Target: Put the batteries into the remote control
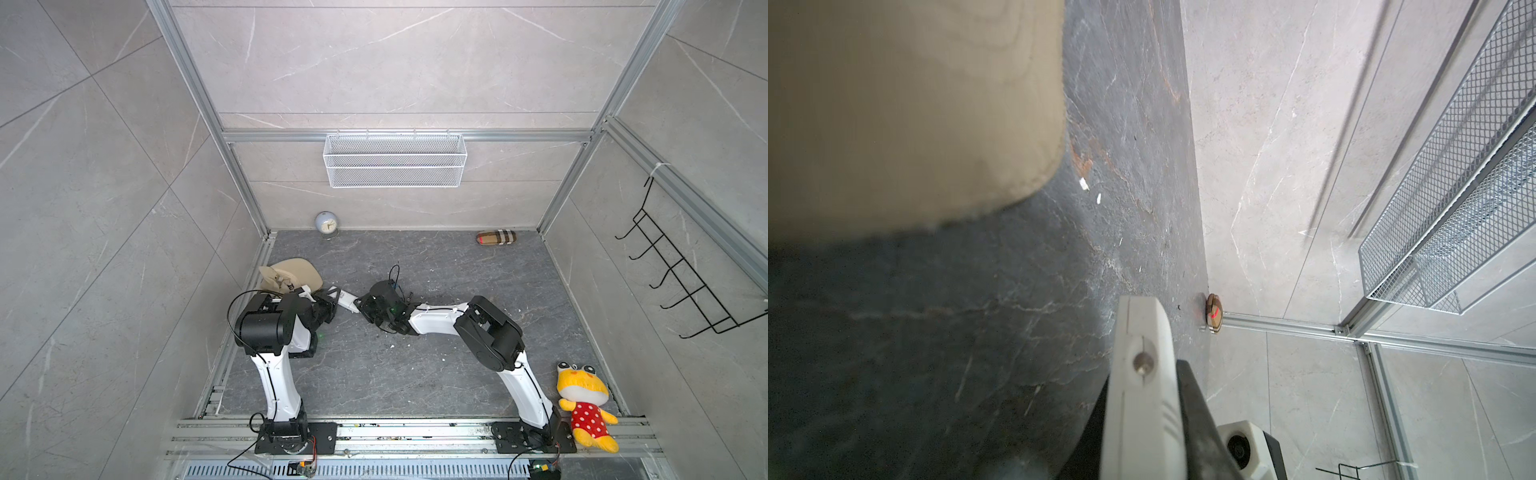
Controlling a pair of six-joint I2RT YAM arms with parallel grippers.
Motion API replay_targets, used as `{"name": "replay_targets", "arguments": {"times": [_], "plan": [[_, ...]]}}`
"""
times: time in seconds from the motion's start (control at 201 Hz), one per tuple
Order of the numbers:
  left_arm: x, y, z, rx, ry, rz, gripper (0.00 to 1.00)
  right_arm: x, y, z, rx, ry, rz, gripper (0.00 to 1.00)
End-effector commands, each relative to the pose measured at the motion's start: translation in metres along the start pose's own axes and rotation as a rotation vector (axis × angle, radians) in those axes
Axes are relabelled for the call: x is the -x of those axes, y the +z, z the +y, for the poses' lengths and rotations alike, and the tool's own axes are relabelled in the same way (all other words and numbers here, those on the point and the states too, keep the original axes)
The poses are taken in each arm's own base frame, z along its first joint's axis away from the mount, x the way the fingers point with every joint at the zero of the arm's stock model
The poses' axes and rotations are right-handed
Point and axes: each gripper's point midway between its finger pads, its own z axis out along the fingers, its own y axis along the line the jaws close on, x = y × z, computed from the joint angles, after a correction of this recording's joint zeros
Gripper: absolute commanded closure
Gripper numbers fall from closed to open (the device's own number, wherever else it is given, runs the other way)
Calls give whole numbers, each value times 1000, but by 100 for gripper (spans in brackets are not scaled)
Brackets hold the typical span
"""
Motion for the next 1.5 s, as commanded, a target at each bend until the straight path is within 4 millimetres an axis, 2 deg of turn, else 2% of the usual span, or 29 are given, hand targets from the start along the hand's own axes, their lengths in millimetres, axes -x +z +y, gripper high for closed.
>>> {"name": "replay_targets", "arguments": {"times": [0.0,0.219,0.458,0.508,0.652,0.787,1.056,1.3,1.494], "plan": [[4,-1,-15,-57,60,-6,100,3,-6,-36,-103,-46,-11,66],[3,-1,-11,-47,69,-6,100,11,-21,-59,-168,-75,-20,68],[1,0,-7,-38,66,-1,100,11,-22,-59,-182,-101,-12,65],[1,0,-7,-38,66,0,100,10,-22,-54,-163,-100,-6,60],[1,1,-6,-37,62,0,100,9,-23,-37,-94,-79,-3,34],[2,0,-8,-42,62,-1,100,1,-17,-20,-44,-33,31,28],[2,0,-11,-51,20,5,100,-15,0,-13,13,76,45,29],[1,1,-11,-52,6,11,100,-11,6,-17,-2,103,18,39],[1,1,-11,-51,9,11,100,-10,9,-20,-15,107,14,43]]}}
